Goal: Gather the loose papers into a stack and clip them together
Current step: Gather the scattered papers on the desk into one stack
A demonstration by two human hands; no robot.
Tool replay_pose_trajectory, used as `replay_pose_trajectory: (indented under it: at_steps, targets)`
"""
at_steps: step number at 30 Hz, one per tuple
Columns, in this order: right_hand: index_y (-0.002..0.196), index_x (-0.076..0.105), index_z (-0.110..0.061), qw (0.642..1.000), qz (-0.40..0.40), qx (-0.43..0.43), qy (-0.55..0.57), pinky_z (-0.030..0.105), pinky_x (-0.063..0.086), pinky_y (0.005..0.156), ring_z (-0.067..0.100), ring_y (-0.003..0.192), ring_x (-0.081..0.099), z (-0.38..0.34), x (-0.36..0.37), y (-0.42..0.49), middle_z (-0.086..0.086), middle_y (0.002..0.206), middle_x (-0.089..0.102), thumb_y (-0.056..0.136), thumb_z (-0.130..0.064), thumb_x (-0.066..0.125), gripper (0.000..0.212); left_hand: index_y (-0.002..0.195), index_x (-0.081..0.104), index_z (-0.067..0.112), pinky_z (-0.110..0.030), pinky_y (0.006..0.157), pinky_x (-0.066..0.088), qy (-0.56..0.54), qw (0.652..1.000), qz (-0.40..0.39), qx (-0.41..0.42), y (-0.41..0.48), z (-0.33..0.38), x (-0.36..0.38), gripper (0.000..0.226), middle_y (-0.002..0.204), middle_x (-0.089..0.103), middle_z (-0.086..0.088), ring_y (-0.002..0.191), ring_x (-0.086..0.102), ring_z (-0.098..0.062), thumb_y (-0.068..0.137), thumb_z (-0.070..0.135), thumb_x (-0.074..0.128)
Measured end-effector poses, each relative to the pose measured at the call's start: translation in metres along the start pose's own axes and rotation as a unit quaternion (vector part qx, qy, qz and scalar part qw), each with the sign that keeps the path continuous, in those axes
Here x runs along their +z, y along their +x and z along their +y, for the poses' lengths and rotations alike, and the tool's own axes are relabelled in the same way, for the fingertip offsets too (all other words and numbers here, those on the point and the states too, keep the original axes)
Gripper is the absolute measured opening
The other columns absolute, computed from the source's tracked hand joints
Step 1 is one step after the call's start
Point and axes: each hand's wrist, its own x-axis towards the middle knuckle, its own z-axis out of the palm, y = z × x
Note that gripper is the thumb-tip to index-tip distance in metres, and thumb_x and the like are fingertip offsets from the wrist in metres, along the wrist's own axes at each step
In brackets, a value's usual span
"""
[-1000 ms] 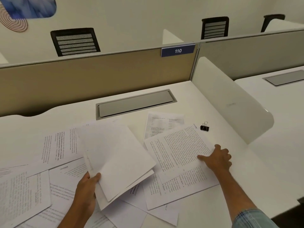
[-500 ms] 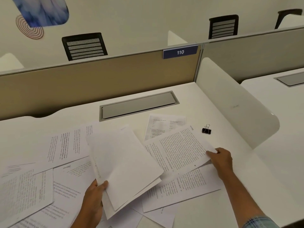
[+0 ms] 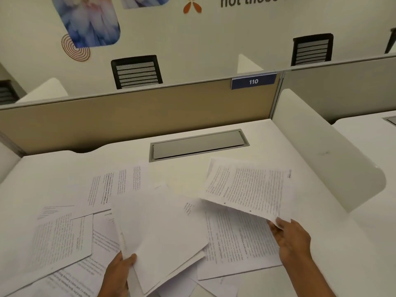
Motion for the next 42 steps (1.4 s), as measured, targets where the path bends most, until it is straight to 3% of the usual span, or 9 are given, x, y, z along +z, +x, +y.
replay_pose_trajectory:
  at_steps: [9, 14, 22, 26, 28, 31, 34, 38, 42]
  targets:
    - [0.116, 0.067, 0.0, 0.992, -0.093, 0.083, -0.03, 0.033, 0.065, 0.062, 0.031, 0.097, 0.069, 0.114, 0.059, -0.095, 0.013, 0.116, 0.072, 0.089, 0.023, 0.054, 0.038, 0.141, 0.054, -0.002, -0.05, 0.103, 0.048, -0.008, 0.997, -0.068, -0.022, -0.019, -0.01, 0.019, 0.041, 0.13, 0.065, -0.022, 0.113, 0.062, -0.041, 0.1, -0.004, 0.051]
    - [0.115, 0.066, -0.002, 0.989, -0.069, 0.12, -0.049, 0.034, 0.064, 0.059, 0.032, 0.098, 0.067, 0.171, 0.084, -0.128, 0.012, 0.114, 0.07, 0.087, 0.025, 0.055, 0.04, 0.128, 0.061, 0.008, -0.04, 0.08, 0.056, -0.032, 0.992, -0.115, -0.032, -0.032, -0.006, 0.022, 0.031, 0.118, 0.072, -0.016, 0.1, 0.069, -0.035, 0.1, 0.0, 0.05]
    - [0.109, 0.067, 0.001, 0.988, -0.026, 0.124, -0.086, 0.037, 0.064, 0.06, 0.038, 0.097, 0.068, 0.209, 0.098, -0.156, 0.012, 0.111, 0.07, 0.084, 0.024, 0.06, 0.034, 0.113, 0.068, 0.024, -0.042, 0.079, 0.06, -0.041, 0.99, -0.131, -0.036, -0.042, -0.001, 0.022, 0.017, 0.11, 0.078, -0.003, 0.102, 0.072, -0.029, 0.1, 0.033, 0.061]
    - [0.102, 0.069, 0.0, 0.981, -0.074, 0.127, -0.126, 0.037, 0.063, 0.06, 0.043, 0.1, 0.069, 0.208, 0.086, -0.159, 0.014, 0.106, 0.072, 0.084, 0.022, 0.062, 0.029, 0.12, 0.066, 0.019, -0.037, 0.074, 0.061, -0.008, 0.989, -0.144, -0.019, -0.037, -0.004, 0.026, 0.026, 0.11, 0.077, -0.004, 0.099, 0.073, -0.028, 0.095, 0.021, 0.07]
    - [0.104, 0.068, 0.009, 0.968, -0.118, 0.153, -0.16, 0.038, 0.062, 0.057, 0.043, 0.087, 0.072, 0.198, 0.077, -0.161, 0.02, 0.096, 0.076, 0.085, 0.018, 0.066, 0.021, 0.122, 0.066, 0.015, -0.035, 0.072, 0.059, -0.006, 0.988, -0.151, -0.015, -0.037, -0.006, 0.029, 0.027, 0.113, 0.076, -0.006, 0.099, 0.072, -0.029, 0.096, 0.012, 0.068]
    - [0.088, 0.064, 0.007, 0.917, -0.203, 0.149, -0.31, 0.028, 0.05, 0.045, 0.029, 0.053, 0.068, 0.175, 0.056, -0.154, 0.021, 0.07, 0.076, 0.087, -0.015, 0.08, 0.027, 0.127, 0.063, 0.012, -0.041, 0.081, 0.059, -0.01, 0.991, -0.133, -0.009, -0.035, -0.009, 0.031, 0.029, 0.118, 0.074, -0.011, 0.101, 0.071, -0.031, 0.098, 0.007, 0.061]
    - [0.075, 0.063, -0.008, 0.856, -0.221, -0.018, -0.468, 0.025, 0.046, 0.044, 0.018, 0.049, 0.065, 0.134, 0.034, -0.12, 0.011, 0.064, 0.075, 0.083, -0.038, 0.082, 0.037, 0.136, 0.06, 0.012, -0.052, 0.093, 0.057, -0.019, 0.994, -0.106, 0.002, -0.03, -0.006, 0.026, 0.037, 0.121, 0.072, -0.012, 0.104, 0.069, -0.034, 0.099, 0.008, 0.061]
    - [0.088, 0.065, -0.017, 0.757, -0.192, -0.261, -0.568, 0.03, 0.052, 0.069, 0.019, 0.076, 0.065, 0.068, 0.037, -0.05, 0.0, 0.081, 0.069, 0.083, -0.027, 0.082, 0.02, 0.141, 0.057, 0.016, -0.038, 0.082, 0.055, -0.054, 0.996, -0.063, 0.027, -0.035, -0.002, 0.014, 0.043, 0.113, 0.072, -0.004, 0.099, 0.068, -0.025, 0.099, 0.008, 0.062]
    - [0.128, 0.059, -0.02, 0.64, -0.239, -0.317, -0.658, 0.038, 0.047, 0.103, 0.023, 0.121, 0.056, 0.028, 0.063, 0.022, 0.001, 0.13, 0.062, 0.082, -0.026, 0.083, 0.052, 0.143, 0.056, 0.022, -0.033, 0.082, 0.052, -0.101, 0.994, -0.022, 0.043, -0.049, -0.003, 0.005, 0.048, 0.114, 0.071, 0.004, 0.103, 0.066, -0.021, 0.098, 0.007, 0.063]
